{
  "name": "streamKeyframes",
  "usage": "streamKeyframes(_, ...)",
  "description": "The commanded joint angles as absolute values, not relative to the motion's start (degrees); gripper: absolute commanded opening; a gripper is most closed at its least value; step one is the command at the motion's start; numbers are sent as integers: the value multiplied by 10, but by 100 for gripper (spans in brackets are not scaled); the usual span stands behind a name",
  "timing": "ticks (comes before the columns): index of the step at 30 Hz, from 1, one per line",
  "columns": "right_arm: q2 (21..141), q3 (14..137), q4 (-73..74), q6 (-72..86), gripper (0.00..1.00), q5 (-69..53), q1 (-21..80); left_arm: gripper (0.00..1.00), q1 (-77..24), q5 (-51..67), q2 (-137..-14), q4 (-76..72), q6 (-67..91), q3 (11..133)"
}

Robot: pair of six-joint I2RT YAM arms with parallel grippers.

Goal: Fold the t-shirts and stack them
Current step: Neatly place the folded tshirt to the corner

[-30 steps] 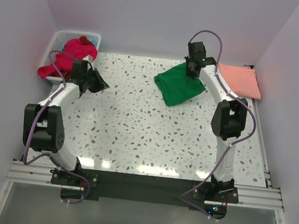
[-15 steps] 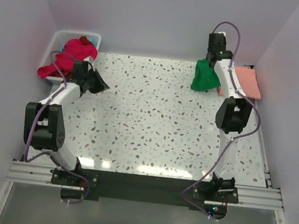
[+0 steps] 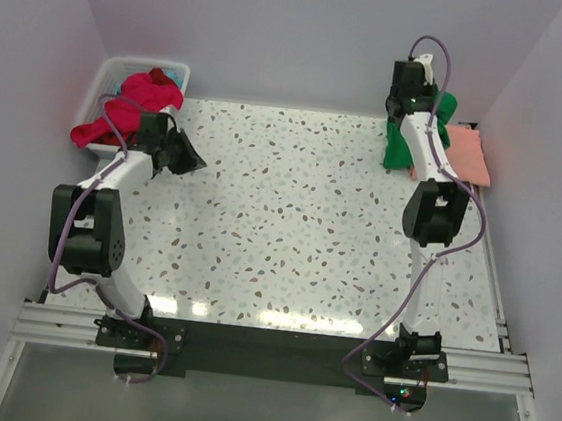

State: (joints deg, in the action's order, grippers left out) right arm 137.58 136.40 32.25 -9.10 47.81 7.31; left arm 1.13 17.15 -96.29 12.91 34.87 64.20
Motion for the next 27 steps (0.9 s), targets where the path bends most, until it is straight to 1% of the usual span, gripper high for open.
streamKeyframes(1, 1370, 1407, 233, -112, 0, 566, 65, 18, 14, 177, -975, 126, 337, 668)
streamKeyframes(5, 1369, 1409, 202, -120, 0, 602, 62, 18, 13, 175, -977, 127, 337, 668)
streamKeyframes(11, 1383, 1420, 174, -146, 0, 620, 50, 18, 13, 171, -980, 131, 335, 669)
streamKeyframes(16, 1403, 1401, 159, -166, 0, 654, 49, 18, 13, 171, -988, 141, 331, 677)
streamKeyframes(19, 1422, 1390, 145, -177, 0, 678, 49, 18, 13, 175, -989, 148, 330, 679)
streamKeyframes(24, 1479, 1405, 109, -216, 0, 715, 43, 18, 12, 173, -984, 155, 329, 678)
streamKeyframes(27, 1488, 1404, 114, -198, 0, 715, 28, 17, 13, 171, -983, 161, 326, 679)
